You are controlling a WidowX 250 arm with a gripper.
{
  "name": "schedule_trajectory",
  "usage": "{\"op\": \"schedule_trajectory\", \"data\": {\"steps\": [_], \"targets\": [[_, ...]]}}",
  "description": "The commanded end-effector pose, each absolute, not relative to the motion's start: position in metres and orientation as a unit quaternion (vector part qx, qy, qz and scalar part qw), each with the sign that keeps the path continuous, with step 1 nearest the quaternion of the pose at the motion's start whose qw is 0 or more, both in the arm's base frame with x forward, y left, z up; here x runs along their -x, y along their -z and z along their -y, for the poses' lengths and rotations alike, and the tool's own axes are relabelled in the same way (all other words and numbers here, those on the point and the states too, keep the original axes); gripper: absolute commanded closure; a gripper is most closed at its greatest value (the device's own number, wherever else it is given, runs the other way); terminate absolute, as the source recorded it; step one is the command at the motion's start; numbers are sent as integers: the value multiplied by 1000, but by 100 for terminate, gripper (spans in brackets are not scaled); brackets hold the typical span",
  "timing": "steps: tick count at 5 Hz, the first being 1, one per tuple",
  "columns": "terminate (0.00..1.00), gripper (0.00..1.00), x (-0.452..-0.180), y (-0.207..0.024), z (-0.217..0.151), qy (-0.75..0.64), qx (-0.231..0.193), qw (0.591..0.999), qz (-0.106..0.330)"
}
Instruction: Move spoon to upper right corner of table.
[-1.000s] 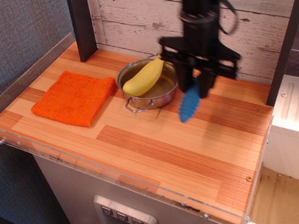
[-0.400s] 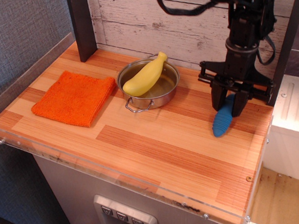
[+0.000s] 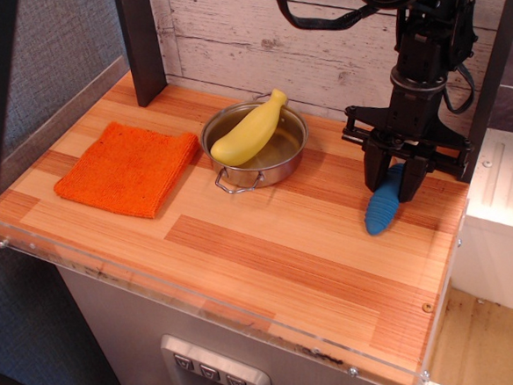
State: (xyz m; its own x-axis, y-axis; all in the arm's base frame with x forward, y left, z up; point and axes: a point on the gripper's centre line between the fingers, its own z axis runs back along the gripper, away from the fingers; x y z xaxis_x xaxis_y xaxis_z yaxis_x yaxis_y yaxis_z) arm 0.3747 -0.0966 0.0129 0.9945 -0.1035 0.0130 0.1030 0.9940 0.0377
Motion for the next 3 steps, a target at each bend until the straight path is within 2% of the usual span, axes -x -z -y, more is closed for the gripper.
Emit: {"op": "schedule_trajectory", "data": {"steps": [1, 2, 3], "targets": [[0, 0, -372, -45, 92, 68, -2, 997, 33], [0, 0, -370, -89, 84, 65, 21, 995, 77], [0, 0, -354, -126, 55, 54, 30, 992, 106]]}}
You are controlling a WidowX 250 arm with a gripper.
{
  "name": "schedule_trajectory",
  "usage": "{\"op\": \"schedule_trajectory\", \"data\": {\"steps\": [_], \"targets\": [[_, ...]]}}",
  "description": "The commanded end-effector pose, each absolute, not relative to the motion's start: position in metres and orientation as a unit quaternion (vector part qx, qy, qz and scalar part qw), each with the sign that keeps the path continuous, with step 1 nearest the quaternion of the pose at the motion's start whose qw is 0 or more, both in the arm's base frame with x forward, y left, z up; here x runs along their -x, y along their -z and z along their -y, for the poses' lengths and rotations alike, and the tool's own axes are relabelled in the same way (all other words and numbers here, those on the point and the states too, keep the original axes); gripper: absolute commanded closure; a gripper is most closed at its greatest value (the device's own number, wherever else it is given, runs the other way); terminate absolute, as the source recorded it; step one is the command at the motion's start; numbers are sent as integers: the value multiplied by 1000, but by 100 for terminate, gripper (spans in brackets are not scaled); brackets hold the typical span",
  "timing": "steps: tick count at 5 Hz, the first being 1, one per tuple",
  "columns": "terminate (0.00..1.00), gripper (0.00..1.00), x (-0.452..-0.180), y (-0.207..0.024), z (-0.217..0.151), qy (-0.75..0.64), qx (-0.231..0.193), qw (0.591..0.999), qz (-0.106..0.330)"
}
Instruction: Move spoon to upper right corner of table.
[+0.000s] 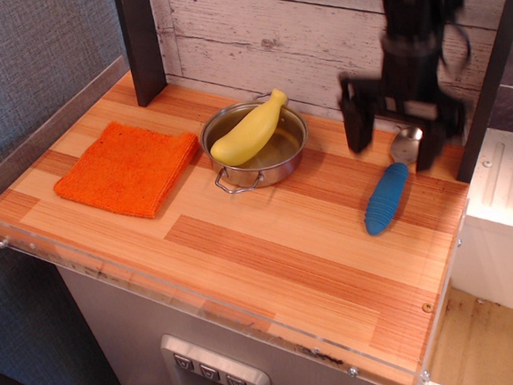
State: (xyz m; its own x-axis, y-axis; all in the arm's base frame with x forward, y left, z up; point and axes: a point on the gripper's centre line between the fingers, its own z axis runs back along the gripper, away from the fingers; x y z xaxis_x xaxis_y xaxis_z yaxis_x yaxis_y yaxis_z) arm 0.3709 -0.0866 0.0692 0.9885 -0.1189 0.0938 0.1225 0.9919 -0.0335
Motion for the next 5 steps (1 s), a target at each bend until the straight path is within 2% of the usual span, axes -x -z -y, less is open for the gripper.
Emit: {"op": "schedule_trajectory", "data": {"steps": [1, 3, 4, 5], "targets": [[0, 0, -330, -131, 11, 47, 28, 994, 95], [0, 0, -293, -129, -26, 56, 6, 995, 86], [0, 0, -279, -129, -37, 54, 19, 995, 79], [100, 0, -279, -129, -37, 54, 19, 995, 79]]}}
